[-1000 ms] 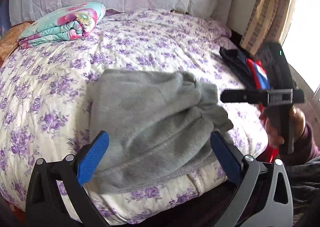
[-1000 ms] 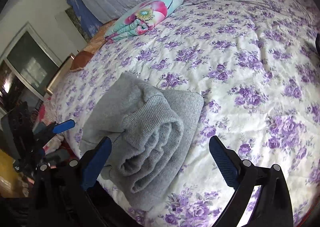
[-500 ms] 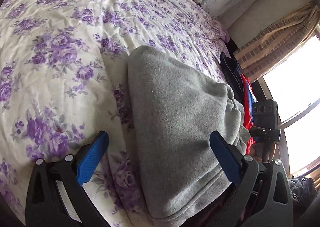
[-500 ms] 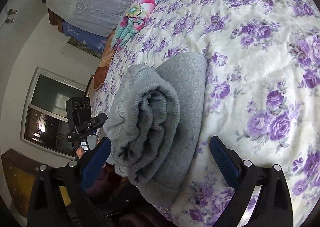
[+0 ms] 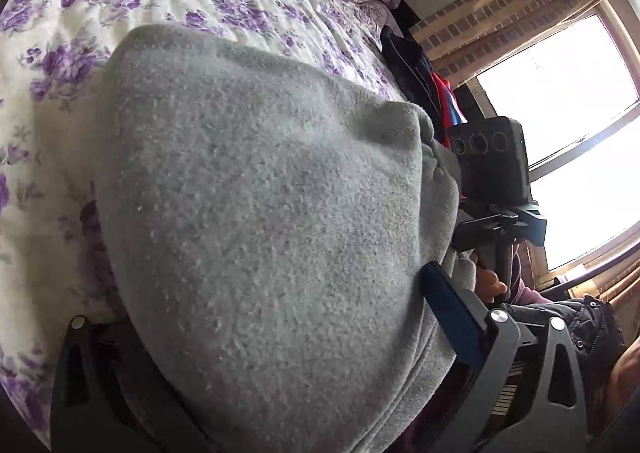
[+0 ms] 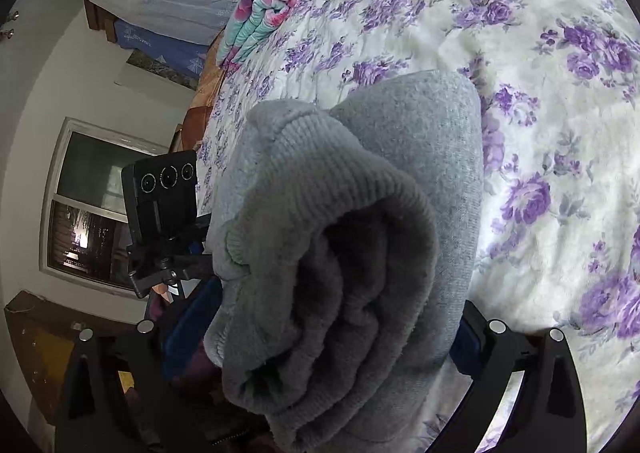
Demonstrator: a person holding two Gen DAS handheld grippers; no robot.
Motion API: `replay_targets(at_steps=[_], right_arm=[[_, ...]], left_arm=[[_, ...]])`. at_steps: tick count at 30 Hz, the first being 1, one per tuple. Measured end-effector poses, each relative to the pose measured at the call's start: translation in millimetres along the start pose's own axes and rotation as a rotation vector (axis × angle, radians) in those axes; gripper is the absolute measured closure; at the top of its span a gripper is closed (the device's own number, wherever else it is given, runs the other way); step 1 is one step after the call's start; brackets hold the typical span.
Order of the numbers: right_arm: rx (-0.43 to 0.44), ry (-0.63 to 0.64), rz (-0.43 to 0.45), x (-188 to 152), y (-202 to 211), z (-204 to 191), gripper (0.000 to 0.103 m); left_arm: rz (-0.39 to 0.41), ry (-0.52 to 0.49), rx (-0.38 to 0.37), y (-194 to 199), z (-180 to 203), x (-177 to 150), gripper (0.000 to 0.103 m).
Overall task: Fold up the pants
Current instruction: 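Lift the folded sweatpants bundle with both grippers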
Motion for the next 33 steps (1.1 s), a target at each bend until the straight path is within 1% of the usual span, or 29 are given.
replay_targets(at_steps=[2, 4, 5, 6, 7, 8, 9, 10, 11, 14, 17, 19, 21, 23, 25, 28, 31, 33], right_arm=[[0.012, -0.011, 0.004, 1, 1, 1, 0.003], [0.033, -0.046, 0.033, 5, 3, 5, 0.003], [0.025, -0.051, 0.042, 5, 4, 6, 0.009], [-0.003, -0.034, 0.042, 4, 4, 6, 0.015], [-0.023, -0.016, 0.042, 3, 4, 5, 0.023], [-0.022, -0.017, 0.058, 2, 6, 5, 0.029], [-0.016, -0.019, 0.074, 2, 10, 4, 0.032], [-0.018, -0.003, 0.090, 1, 13, 1, 0.036], [-0.021, 0.016, 0.100, -1, 18, -2, 0.039], [-0.018, 0.061, 0.121, -7, 28, -12, 0.040], [-0.014, 0.073, 0.130, -9, 39, -14, 0.041], [-0.010, 0.065, 0.140, -3, 49, -11, 0.041], [-0.026, 0.076, 0.154, 12, 62, -10, 0.041], [-0.047, 0.101, 0.181, 37, 79, -10, 0.041], [-0.073, 0.130, 0.212, 70, 99, -12, 0.041], [-0.131, 0.200, 0.272, 135, 131, -20, 0.041], [-0.164, 0.230, 0.314, 211, 154, -17, 0.041], [-0.170, 0.234, 0.335, 262, 165, -6, 0.041]], left_arm=[[0.001, 0.024, -0.028, 0, 0, 2, 0.004], [0.018, 0.047, -0.049, 1, -1, 3, 0.004], [0.026, 0.048, -0.047, 1, 0, 3, 0.004], [0.039, 0.051, -0.045, 2, 1, 3, 0.004], [0.058, 0.061, -0.056, 4, 2, 3, 0.005], [0.077, 0.070, -0.081, 7, 5, 3, 0.005], [0.095, 0.075, -0.097, 11, 7, 2, 0.005], [0.110, 0.077, -0.102, 14, 11, 1, 0.005], [0.121, 0.077, -0.097, 16, 15, 0, 0.005], [0.163, 0.073, -0.061, 20, 29, -4, 0.005], [0.186, 0.098, -0.052, 20, 43, -3, 0.006], [0.183, 0.100, -0.038, 15, 50, 1, 0.007], [0.182, 0.081, -0.019, 11, 58, 12, 0.007], [0.192, 0.059, -0.013, 11, 68, 35, 0.007], [0.216, 0.047, -0.037, 18, 81, 72, 0.007], [0.250, 0.025, -0.051, 29, 97, 141, 0.007], [0.304, -0.027, -0.018, 42, 111, 221, 0.007], [0.343, -0.036, -0.012, 49, 111, 274, 0.007]])
Point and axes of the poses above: each gripper's, at about its wrist camera, not at the fingertips, and y roughly against the way its jaws point, z to its right, x to its top, the point moved 9 cm from there along -y, roughly the way its jaws point, and after that the axes turned 8 degrees about y, right-handed, at the moved point
